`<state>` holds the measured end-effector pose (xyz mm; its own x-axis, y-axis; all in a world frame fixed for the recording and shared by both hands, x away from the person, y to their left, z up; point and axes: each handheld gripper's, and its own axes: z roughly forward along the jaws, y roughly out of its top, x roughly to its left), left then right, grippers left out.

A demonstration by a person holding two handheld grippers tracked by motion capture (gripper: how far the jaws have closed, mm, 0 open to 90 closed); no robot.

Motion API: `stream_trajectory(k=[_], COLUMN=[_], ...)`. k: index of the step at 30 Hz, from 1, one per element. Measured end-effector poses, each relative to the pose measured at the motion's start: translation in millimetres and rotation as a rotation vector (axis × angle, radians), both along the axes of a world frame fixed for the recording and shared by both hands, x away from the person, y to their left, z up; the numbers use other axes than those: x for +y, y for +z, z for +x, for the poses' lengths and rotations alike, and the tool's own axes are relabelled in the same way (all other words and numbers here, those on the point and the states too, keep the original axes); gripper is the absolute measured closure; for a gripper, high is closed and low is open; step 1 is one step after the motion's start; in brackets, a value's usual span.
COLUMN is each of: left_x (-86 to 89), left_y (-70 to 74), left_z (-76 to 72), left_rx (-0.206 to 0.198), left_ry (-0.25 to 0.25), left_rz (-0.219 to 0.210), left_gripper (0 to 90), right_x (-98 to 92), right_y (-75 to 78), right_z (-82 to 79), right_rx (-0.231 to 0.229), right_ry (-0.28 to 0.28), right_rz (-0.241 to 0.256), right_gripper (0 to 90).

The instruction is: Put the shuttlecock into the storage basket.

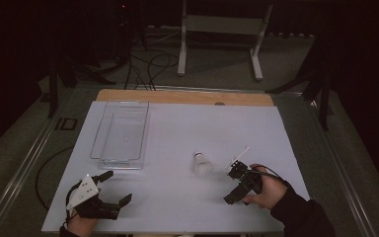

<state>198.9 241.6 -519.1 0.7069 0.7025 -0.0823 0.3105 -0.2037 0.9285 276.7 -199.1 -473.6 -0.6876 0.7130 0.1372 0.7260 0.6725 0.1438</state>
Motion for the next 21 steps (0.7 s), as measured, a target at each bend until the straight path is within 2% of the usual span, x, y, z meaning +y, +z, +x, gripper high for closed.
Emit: stream_trajectory(k=[2, 10, 21], left_x=[0.0, 0.0, 0.0], left_y=[0.0, -0.1, -0.2], left_z=[-0.1, 0.1, 0.1], left_rx=[0.0, 0.001, 0.003], left_ry=[0.0, -0.002, -0.001], left_rz=[0.0, 0.001, -0.002], left_gripper=[0.0, 0.0, 0.0], right_x=[0.6, 7.3, 18.0], right_y=[0.0, 1.1, 3.4], right_z=[1.7, 7.9, 16.6], right_rx=[0.003, -0.004, -0.013], right_ry=[-0.006, -0.025, -0.017], right_rz=[0.012, 0.002, 0.011], right_gripper=[8.2, 8.2, 8.2])
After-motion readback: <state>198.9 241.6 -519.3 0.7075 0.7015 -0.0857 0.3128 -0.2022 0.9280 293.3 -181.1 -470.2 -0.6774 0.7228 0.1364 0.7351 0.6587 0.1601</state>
